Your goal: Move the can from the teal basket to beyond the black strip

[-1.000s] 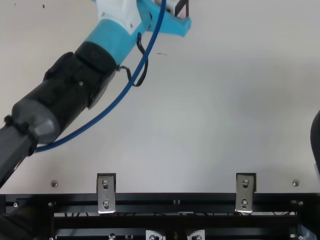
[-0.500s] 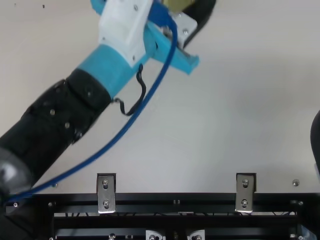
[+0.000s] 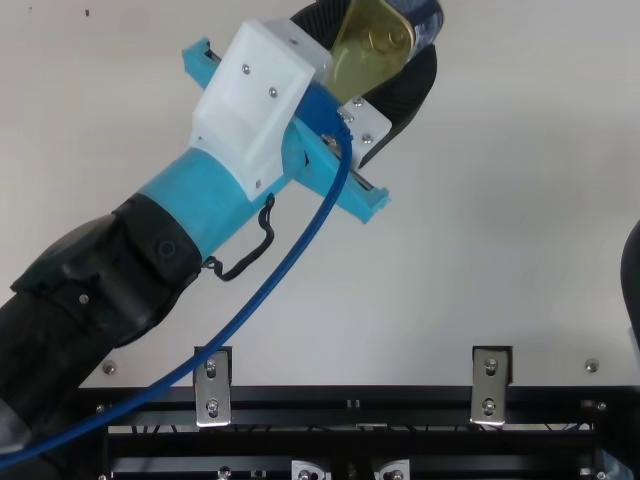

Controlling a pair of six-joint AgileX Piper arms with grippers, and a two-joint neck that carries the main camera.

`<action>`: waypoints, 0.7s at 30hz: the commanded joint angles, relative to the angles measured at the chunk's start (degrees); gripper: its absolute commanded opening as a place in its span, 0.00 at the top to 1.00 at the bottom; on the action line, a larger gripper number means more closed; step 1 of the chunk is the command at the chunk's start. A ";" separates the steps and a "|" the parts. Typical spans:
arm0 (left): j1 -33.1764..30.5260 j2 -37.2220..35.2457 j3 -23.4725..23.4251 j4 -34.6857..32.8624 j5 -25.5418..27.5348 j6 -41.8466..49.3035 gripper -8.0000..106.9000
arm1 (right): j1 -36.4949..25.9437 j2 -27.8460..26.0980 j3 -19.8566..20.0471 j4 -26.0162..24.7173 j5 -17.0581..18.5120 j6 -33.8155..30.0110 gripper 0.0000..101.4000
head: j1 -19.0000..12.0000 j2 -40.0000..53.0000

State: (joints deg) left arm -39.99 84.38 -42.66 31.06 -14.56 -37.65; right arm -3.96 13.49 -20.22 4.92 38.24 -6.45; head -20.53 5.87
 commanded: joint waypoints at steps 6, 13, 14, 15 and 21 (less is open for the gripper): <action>0.00 0.00 0.00 0.00 0.12 0.00 0.84 | 0.06 -0.03 -0.01 -0.09 0.03 0.10 0.00 | -0.51 -0.11; 0.00 0.00 0.00 0.00 0.12 0.00 0.84 | 2.69 5.69 -2.01 0.77 -4.48 0.54 0.00 | -0.51 -0.11; 0.00 0.00 0.00 0.00 0.12 0.00 0.84 | 3.37 7.09 -2.55 0.88 -5.50 0.67 0.00 | -0.51 -0.11; 0.00 0.00 0.00 0.00 0.12 0.00 0.84 | 3.98 8.53 -3.12 1.07 -6.53 0.68 0.00 | -0.51 -0.11; 0.00 0.00 0.00 0.00 0.12 0.00 0.84 | 7.86 17.99 -7.51 2.77 -12.63 0.33 0.00 | -0.51 -0.11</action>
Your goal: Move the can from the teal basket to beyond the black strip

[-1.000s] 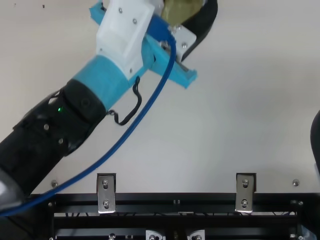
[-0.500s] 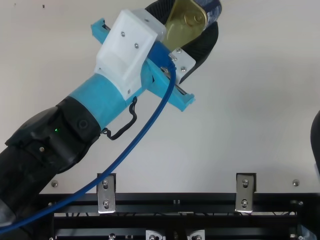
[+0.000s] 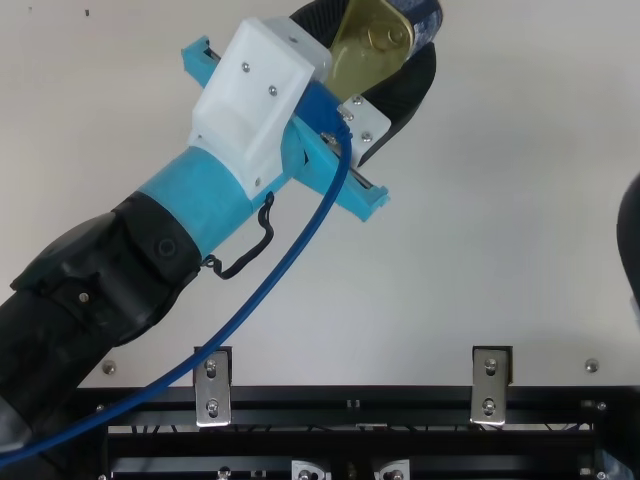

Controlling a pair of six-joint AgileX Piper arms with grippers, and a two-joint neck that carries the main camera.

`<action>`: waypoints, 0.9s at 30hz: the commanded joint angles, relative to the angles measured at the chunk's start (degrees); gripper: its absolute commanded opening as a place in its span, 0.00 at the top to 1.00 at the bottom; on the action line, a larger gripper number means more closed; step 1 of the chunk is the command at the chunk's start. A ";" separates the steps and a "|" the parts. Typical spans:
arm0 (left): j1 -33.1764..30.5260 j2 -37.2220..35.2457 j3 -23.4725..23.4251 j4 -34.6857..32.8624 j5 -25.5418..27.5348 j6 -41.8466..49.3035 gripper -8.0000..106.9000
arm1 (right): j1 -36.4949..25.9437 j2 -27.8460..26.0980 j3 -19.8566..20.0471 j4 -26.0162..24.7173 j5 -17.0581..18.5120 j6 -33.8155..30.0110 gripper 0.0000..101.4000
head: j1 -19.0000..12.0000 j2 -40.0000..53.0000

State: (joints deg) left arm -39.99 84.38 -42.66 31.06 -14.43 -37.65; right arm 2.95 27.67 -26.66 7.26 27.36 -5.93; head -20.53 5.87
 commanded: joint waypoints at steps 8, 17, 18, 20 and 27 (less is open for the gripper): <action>0.00 0.00 0.00 0.00 0.00 0.00 0.84 | 7.29 14.24 -7.62 7.76 -6.04 -0.99 0.00 | -0.51 -0.11; 0.00 0.00 0.00 0.00 0.00 0.00 0.84 | 7.64 16.18 -9.12 10.07 -7.35 -1.90 0.00 | -0.51 -0.11; 0.00 0.00 0.00 0.00 0.00 0.00 0.84 | 7.64 16.18 -9.12 10.12 -7.36 -1.90 0.00 | -0.51 -0.11; 0.00 0.00 0.00 0.00 0.00 0.00 0.84 | 7.70 16.19 -9.15 9.95 -7.29 -1.72 0.00 | -0.51 -0.11; 0.00 0.00 0.00 0.00 0.00 0.00 0.84 | 9.48 18.21 -9.94 13.08 -8.73 -2.32 0.00 | -0.51 -0.11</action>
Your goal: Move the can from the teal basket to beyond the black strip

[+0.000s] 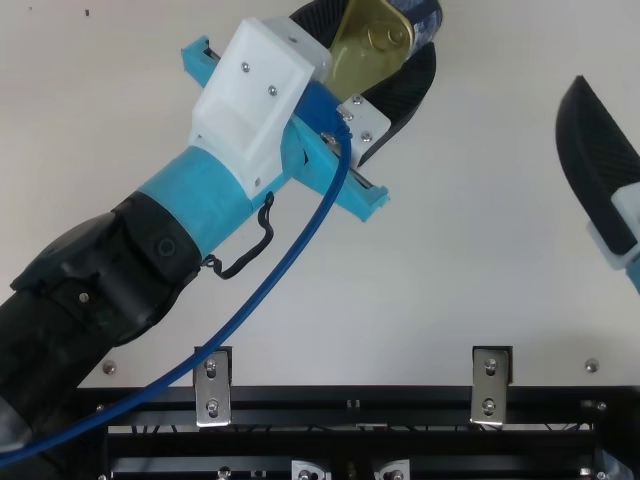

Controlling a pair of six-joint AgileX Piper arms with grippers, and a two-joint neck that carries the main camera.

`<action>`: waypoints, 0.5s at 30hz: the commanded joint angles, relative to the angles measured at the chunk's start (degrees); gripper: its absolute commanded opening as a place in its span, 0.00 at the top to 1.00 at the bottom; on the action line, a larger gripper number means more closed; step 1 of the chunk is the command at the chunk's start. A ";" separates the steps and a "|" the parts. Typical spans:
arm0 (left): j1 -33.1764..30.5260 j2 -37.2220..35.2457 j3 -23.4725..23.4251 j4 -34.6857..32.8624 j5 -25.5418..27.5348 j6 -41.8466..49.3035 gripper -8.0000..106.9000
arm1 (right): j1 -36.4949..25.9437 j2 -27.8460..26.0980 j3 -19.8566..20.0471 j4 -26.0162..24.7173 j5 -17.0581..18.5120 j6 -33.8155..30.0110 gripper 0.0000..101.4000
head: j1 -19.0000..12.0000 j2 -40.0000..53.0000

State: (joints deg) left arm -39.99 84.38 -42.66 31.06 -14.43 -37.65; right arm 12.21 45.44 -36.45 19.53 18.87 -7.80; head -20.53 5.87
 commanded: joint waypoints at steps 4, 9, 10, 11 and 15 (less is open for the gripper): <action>0.00 0.00 0.00 0.00 0.00 0.00 0.84 | 0.52 2.39 -1.96 4.18 -0.57 -3.53 0.00 | -0.51 -0.11; 0.00 0.00 0.00 0.00 0.00 0.00 0.84 | -0.62 5.30 -5.71 9.89 0.54 -9.93 0.00 | -0.51 -0.11; 0.00 0.00 0.00 0.00 0.00 0.00 0.84 | -1.05 5.95 -6.59 11.28 0.93 -11.49 0.00 | -0.51 -0.11; 0.00 0.00 0.00 0.00 0.00 0.00 0.84 | -1.41 6.61 -7.47 12.64 1.36 -12.96 0.00 | -0.51 -0.11; 0.00 0.00 0.00 0.00 0.00 0.00 0.84 | -3.43 9.56 -11.09 20.18 4.24 -20.45 0.00 | -0.51 -0.11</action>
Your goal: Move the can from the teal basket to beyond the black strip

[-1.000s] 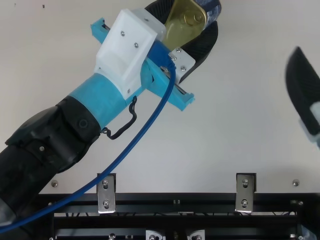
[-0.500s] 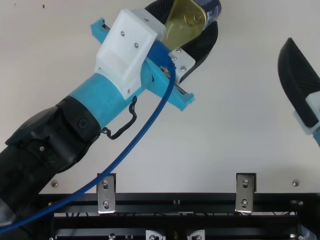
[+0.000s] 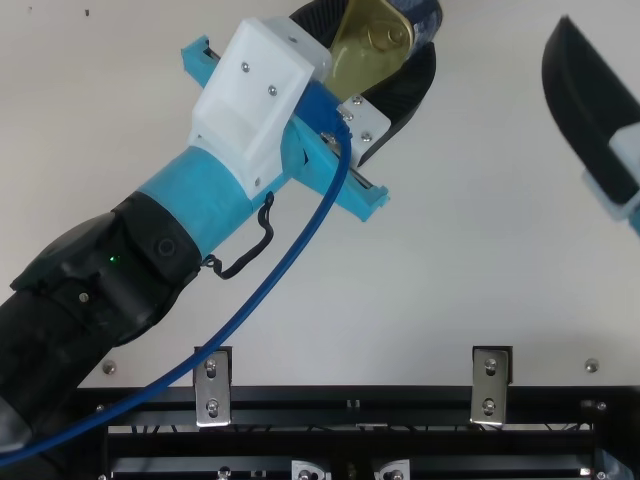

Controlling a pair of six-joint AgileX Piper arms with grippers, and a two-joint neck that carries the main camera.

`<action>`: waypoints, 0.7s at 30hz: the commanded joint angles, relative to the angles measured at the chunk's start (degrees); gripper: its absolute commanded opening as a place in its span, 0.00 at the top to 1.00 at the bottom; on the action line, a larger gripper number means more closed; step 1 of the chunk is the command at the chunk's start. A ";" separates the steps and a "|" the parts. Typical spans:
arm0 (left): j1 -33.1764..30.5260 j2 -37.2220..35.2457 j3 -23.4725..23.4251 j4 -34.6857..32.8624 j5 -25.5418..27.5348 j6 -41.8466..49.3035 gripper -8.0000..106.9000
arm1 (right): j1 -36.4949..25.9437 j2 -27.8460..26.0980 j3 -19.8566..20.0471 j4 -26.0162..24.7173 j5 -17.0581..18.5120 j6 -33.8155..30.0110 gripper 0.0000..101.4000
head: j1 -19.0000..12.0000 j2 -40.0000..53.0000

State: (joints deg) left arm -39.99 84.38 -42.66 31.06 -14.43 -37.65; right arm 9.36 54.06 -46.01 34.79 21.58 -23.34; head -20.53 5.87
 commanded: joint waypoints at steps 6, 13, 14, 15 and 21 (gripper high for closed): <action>0.00 0.00 0.00 0.00 0.00 0.00 0.84 | -5.33 5.59 -5.90 20.55 9.76 -17.77 0.00 | -0.51 -0.11; 0.00 0.00 0.00 0.00 0.00 0.00 0.84 | -8.27 7.49 -6.67 22.38 13.07 -20.84 0.00 | -0.51 -0.11; 0.00 0.00 0.00 0.00 0.00 0.00 0.84 | -8.20 7.49 -6.67 23.93 13.45 -21.67 0.00 | -0.51 -0.11; 0.00 0.00 0.00 0.00 0.00 0.00 0.84 | -8.20 7.49 -6.67 25.08 13.60 -21.94 0.00 | -0.51 -0.11; 0.00 0.00 0.00 0.00 0.00 0.00 0.84 | -7.10 7.83 -7.26 24.04 13.29 -20.47 0.00 | -0.51 -0.11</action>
State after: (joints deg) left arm -39.99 84.38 -42.66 31.06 -14.43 -37.65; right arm 1.96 61.68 -53.28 59.28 34.83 -44.26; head -20.53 5.87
